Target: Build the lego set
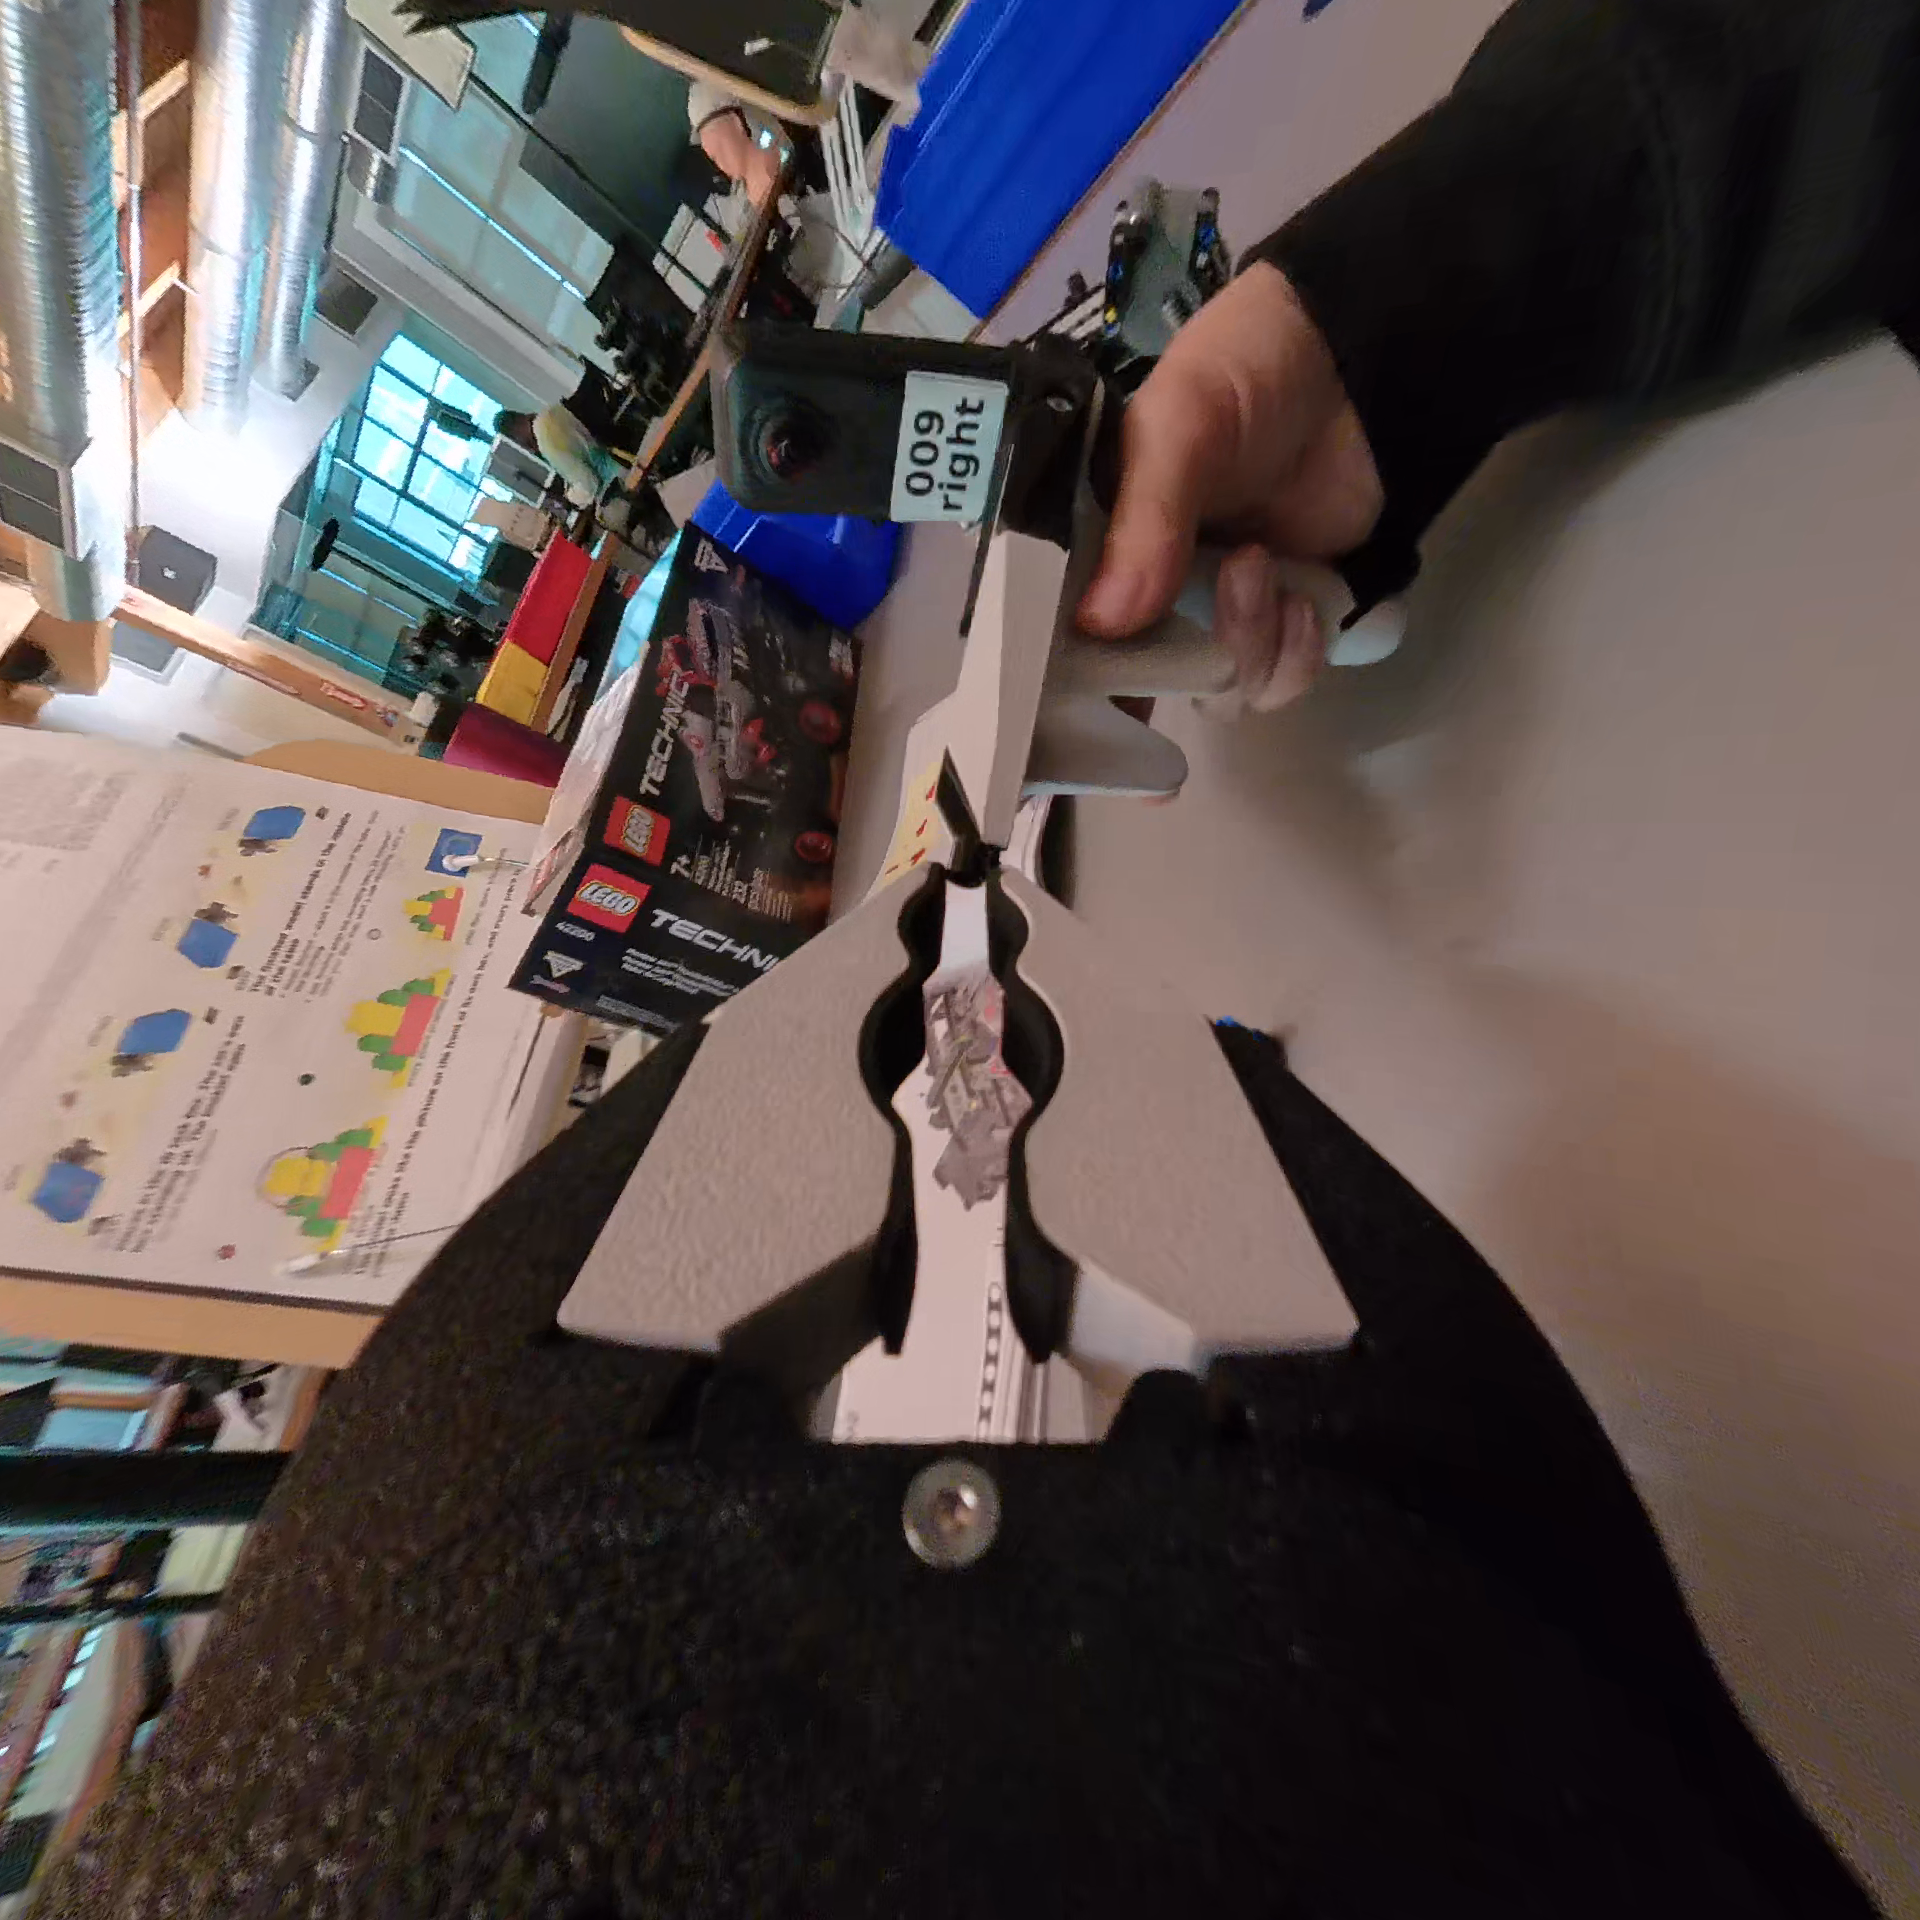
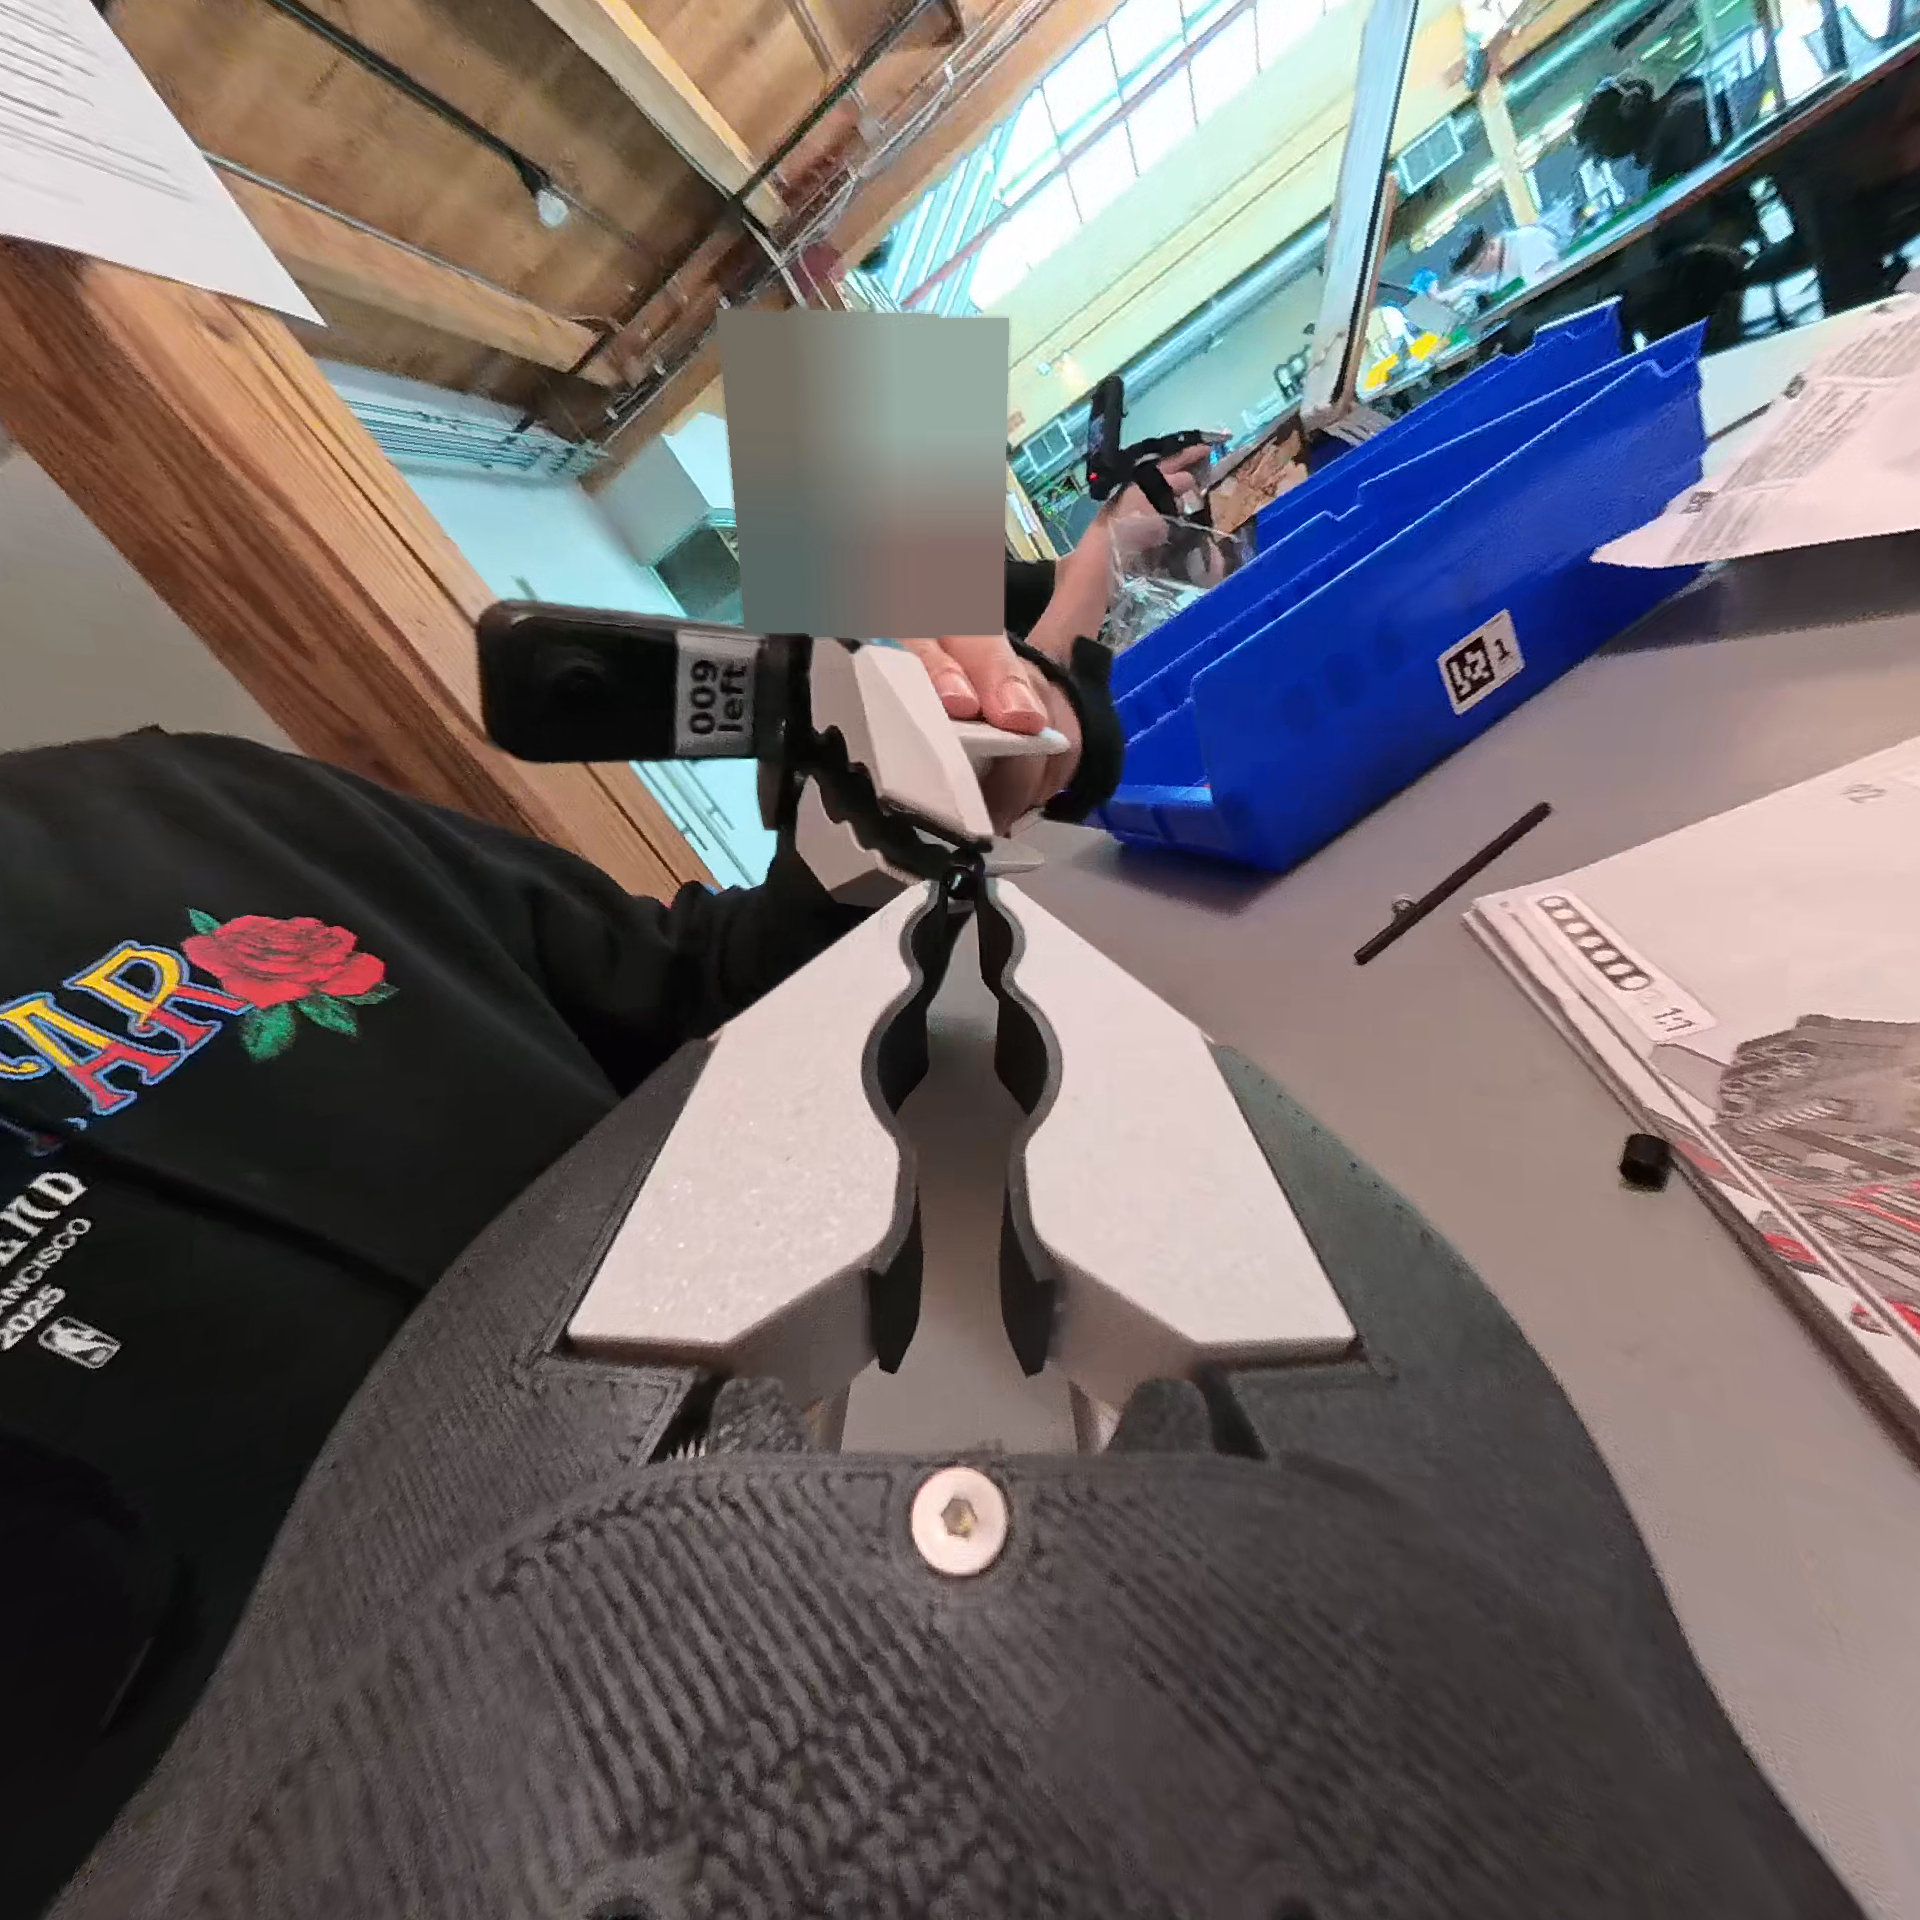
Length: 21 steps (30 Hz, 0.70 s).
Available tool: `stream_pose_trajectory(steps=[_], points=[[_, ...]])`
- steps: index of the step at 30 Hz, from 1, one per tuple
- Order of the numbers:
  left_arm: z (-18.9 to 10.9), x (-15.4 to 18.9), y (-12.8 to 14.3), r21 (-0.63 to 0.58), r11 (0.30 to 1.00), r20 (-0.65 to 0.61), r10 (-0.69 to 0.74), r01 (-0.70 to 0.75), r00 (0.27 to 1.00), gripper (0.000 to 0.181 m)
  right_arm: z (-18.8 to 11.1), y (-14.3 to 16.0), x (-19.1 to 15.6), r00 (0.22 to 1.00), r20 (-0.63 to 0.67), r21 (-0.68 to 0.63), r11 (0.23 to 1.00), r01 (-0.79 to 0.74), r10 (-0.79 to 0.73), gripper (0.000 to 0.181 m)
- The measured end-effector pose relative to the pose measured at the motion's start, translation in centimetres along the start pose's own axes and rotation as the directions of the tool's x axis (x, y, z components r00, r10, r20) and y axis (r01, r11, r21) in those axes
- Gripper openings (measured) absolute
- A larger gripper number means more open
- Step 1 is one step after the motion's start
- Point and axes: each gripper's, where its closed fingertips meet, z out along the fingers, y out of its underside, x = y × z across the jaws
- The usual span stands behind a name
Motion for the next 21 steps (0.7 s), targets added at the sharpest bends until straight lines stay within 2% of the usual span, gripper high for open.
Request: stream_pose_trajectory(steps=[13,15,17,18,19,21], points=[[-0.8,0.9,-0.4,0.05,0.998,-0.086,-0.03,0.035,0.996,0.0,0.6,0.8,-1.3,0.993,0.097,-0.031,0.998,-0.062,0.064,0.004],[-0.9,1.0,-0.5,0.048,0.998,-0.1,-0.041,0.045,0.994,0.011,0.6,0.8,-1.3,0.992,0.102,-0.033,0.997,-0.066,0.069,0.004],[-1.0,1.3,-0.8,0.066,0.996,-0.127,-0.055,0.064,0.99,0.015,0.6,0.8,-1.5,0.991,0.114,-0.028,0.997,-0.072,0.075,0.0],[-1.0,1.3,-0.8,0.068,0.996,-0.127,-0.057,0.066,0.99,0.014,0.6,0.8,-1.5,0.99,0.117,-0.027,0.997,-0.07,0.073,0.0],[-1.0,1.3,-0.8,0.068,0.995,-0.128,-0.058,0.067,0.99,0.003,0.6,0.8,-1.5,0.991,0.114,-0.026,0.997,-0.069,0.071,0.0],[-0.8,1.3,-0.8,0.069,0.994,-0.129,-0.071,0.08,0.989,0.0,0.7,0.7,-1.6,0.991,0.117,-0.025,0.997,-0.066,0.069,0.0]])
